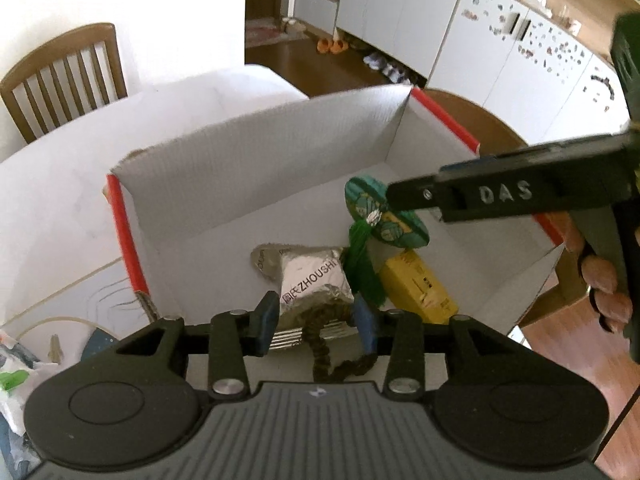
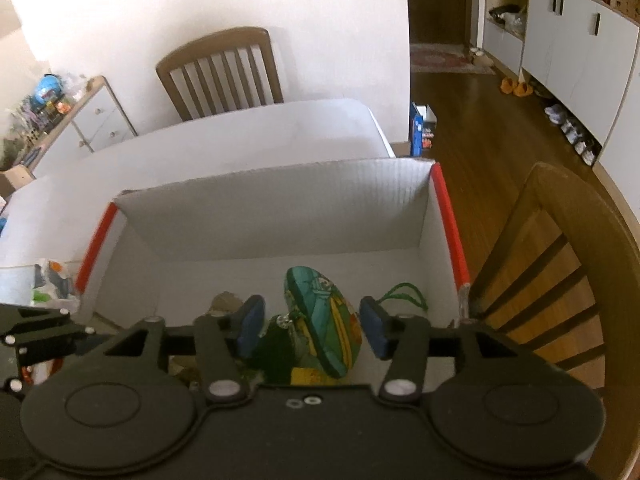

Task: Organize objects
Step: 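Lower both held items into the red box and open both tools, then withdraw both tools from the red box back over the mat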

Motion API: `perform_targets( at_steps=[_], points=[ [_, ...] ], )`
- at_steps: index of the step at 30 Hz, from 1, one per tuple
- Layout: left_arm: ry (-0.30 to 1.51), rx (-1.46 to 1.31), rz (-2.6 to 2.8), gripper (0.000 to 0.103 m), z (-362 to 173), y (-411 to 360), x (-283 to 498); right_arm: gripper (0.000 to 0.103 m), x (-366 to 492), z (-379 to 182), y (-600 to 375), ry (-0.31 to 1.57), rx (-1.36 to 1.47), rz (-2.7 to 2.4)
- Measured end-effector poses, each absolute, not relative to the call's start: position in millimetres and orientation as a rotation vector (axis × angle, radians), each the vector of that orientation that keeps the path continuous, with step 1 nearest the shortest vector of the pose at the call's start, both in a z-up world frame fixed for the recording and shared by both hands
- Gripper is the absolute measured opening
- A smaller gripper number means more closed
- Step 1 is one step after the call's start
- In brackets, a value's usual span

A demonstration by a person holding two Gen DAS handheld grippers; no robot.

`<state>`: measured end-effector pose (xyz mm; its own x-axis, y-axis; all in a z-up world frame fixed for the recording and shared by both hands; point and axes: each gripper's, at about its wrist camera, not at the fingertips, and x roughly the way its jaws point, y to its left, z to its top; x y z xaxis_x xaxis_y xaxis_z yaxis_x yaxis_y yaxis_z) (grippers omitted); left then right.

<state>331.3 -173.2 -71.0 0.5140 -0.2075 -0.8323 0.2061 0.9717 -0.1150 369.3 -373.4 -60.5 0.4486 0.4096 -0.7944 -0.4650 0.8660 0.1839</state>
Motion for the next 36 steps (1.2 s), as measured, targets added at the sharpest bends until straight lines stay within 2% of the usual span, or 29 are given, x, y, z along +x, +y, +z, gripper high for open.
perform_targets(
  at_steps=[5,16,19,22,30,36],
  points=[
    [0.939,0.004,-0.236,0.04,-52,-171,318,0.058,354,-44,-382,0.927,-0.041,0.575],
    [0.839,-0.052,-0.225,0.041,-15,-150,283,0.066,311,-9,-386,0.849,-0.005,0.639],
    [0.814,-0.069,-0.216,0.055,-6,-139,271,0.073,298,-1,-385,0.83,0.009,0.641],
    [0.793,-0.082,-0.212,0.057,0,-126,259,0.076,287,5,-380,0.812,0.015,0.635],
    [0.763,-0.083,-0.161,0.077,9,-88,228,0.089,255,17,-351,0.769,0.004,0.67],
    [0.752,-0.1,-0.12,0.084,11,-52,208,0.095,231,20,-320,0.748,-0.007,0.693]
  ],
)
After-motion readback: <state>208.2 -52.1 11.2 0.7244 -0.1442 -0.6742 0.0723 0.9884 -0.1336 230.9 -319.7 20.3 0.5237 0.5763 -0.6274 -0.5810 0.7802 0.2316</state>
